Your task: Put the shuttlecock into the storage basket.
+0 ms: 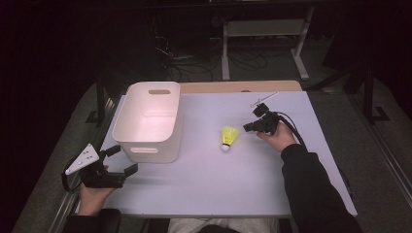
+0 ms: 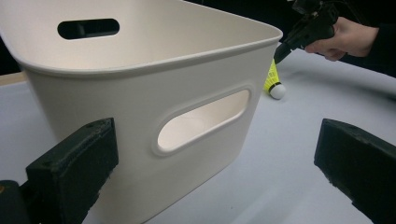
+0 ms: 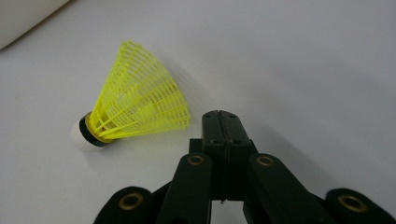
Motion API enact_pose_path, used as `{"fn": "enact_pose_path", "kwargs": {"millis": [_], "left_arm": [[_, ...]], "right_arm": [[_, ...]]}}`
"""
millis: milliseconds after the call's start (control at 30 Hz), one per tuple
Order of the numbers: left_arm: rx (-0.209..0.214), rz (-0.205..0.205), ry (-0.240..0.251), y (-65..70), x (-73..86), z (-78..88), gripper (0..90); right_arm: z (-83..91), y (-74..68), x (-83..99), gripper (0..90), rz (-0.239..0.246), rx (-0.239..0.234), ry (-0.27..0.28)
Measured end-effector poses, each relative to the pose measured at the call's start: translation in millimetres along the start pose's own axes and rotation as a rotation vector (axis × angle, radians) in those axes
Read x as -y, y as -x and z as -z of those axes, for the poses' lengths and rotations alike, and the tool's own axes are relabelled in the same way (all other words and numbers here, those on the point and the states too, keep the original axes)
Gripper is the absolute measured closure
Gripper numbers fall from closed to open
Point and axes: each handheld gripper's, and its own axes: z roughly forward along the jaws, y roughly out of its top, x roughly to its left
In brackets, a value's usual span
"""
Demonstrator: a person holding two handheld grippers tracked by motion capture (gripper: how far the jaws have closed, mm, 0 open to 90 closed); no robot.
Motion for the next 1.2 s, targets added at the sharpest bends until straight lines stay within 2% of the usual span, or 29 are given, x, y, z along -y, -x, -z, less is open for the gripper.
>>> {"fn": "enact_pose_path", "kwargs": {"millis": [667, 1200], "left_arm": [[0.007, -0.001, 0.002, 0.1, -0.1, 0.1, 0.0], [0.007, -0.004, 0.0, 0.2, -0.1, -0.2, 0.0]], "right_arm": [[-20.3, -3.3, 1.0, 88.8, -0.034, -0.004, -0.057], [-23.5, -5.8, -1.6, 88.9, -0.033, -0.026, -0.053]]}}
